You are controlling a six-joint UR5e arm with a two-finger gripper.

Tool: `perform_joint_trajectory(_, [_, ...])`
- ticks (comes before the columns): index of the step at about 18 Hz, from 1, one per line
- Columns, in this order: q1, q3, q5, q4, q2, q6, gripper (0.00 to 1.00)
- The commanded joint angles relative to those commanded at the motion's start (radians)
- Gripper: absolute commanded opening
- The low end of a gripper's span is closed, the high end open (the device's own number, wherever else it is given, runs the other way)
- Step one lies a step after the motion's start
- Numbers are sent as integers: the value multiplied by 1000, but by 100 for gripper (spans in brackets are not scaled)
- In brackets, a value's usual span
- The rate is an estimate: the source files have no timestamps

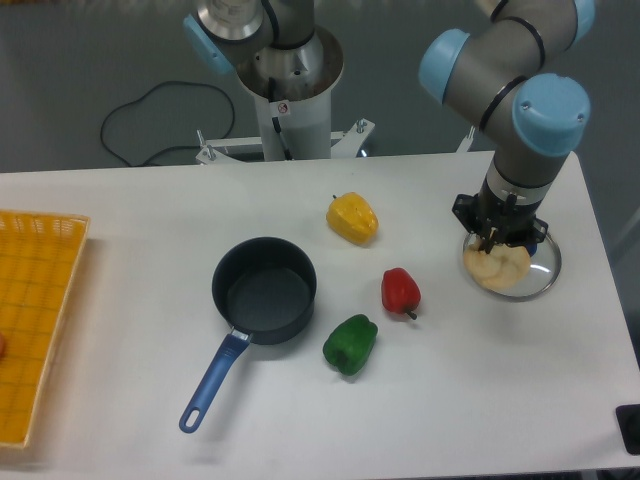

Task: Place the round bread in the pot
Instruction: 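Grip the round bread on the glass lid and lift it up, then carry the held bread over to the dark blue pot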

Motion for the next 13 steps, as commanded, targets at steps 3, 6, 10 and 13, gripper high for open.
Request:
perform_joint_trajectory(3, [-8,-15,0,-2,17,-2,0])
perform_joint_trajectory(6, [-14,-47,2,-12,63,-2,0])
perform_joint_trajectory(10, [-46,-107,3,-11,113,-9,0])
perform_joint_trajectory(13, [-61,-147,3,-15,159,-28,0])
